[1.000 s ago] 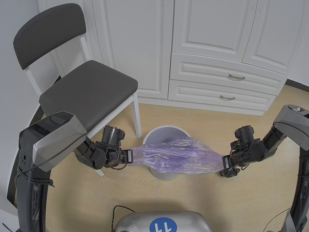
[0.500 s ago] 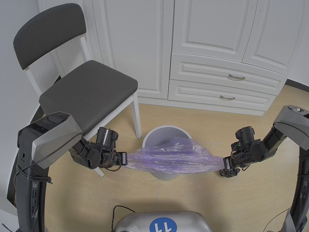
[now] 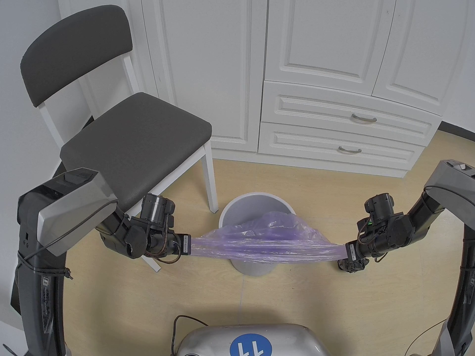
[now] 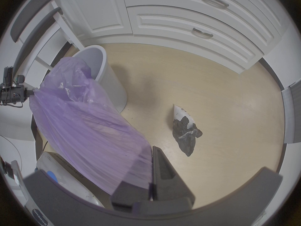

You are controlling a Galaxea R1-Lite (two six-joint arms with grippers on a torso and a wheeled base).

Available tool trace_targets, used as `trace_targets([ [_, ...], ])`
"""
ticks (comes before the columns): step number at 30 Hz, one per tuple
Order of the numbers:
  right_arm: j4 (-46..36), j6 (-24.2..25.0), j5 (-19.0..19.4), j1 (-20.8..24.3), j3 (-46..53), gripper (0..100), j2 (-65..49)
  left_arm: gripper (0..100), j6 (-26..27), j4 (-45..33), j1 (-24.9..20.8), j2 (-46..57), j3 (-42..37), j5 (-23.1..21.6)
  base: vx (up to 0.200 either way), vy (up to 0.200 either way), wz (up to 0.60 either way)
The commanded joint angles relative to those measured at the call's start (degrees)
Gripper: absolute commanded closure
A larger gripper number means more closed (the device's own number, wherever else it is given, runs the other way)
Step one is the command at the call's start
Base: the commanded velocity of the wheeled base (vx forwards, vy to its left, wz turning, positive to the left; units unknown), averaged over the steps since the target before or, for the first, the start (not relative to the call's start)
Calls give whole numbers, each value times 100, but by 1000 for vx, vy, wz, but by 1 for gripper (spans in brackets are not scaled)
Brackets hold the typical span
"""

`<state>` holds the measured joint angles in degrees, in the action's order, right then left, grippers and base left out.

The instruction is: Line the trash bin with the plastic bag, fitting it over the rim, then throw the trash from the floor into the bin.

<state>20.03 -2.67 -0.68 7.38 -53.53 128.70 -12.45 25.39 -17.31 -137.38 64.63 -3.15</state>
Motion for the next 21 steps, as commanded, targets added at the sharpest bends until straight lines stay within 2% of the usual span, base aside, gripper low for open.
trace_targets([
  [1, -34, 3, -2, 18, 9, 100, -152, 100, -3, 1, -18, 246, -109, 7, 0, 0, 0],
  [9, -52, 3, -2, 124, 9, 100, -11, 100, 14, -34, -97, 141, -144, 7, 0, 0, 0],
  [12, -43, 3, -11, 256, -17, 100, 200, 100, 243, -17, -106, -52, -135, 7, 0, 0, 0],
  [21, 1, 91, -2, 282, -123, 100, 209, 100, 260, 10, -71, -70, -118, 24, 0, 0, 0],
])
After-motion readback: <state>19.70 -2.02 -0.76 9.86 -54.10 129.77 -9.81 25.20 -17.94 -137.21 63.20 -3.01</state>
